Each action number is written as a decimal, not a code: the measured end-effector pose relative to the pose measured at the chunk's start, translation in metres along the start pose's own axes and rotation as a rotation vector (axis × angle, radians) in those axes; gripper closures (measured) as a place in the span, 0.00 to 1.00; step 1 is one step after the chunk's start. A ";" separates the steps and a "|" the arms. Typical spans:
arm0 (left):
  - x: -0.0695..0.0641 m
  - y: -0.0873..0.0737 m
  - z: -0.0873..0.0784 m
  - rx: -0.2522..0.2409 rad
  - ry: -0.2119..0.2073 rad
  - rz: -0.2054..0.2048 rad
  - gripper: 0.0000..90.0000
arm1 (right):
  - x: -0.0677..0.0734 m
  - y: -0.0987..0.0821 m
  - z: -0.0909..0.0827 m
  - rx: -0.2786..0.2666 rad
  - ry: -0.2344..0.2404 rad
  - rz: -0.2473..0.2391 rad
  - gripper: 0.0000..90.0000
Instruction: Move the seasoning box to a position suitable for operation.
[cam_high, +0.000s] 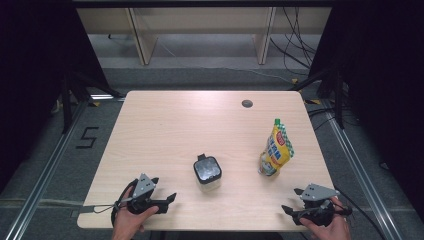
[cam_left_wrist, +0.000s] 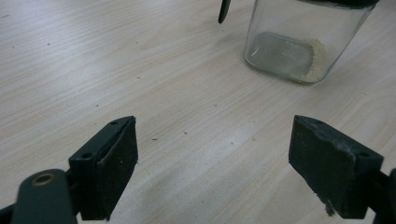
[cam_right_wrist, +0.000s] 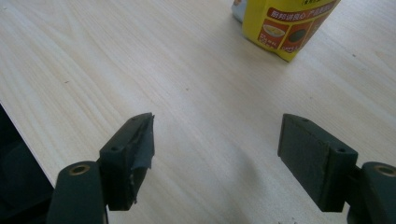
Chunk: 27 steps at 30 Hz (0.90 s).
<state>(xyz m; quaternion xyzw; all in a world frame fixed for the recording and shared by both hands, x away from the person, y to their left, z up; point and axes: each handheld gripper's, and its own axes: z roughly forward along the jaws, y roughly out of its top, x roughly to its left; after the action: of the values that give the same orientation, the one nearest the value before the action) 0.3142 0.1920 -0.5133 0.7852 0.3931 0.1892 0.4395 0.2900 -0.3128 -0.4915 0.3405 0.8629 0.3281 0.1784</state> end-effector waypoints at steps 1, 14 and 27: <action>0.000 0.000 0.000 0.001 0.000 -0.005 0.17 | 0.000 0.000 0.000 -0.001 0.000 0.001 0.31; 0.001 0.004 -0.003 -0.023 -0.007 -0.024 0.17 | -0.001 0.001 -0.002 -0.029 0.024 0.033 0.24; 0.001 0.036 -0.003 -0.116 -0.034 -0.061 0.16 | -0.002 0.002 -0.003 -0.032 0.018 0.030 0.32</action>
<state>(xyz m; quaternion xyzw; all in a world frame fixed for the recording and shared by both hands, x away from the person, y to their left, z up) 0.3293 0.1830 -0.4813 0.7492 0.3978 0.1847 0.4964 0.2909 -0.3150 -0.4880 0.3477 0.8538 0.3478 0.1711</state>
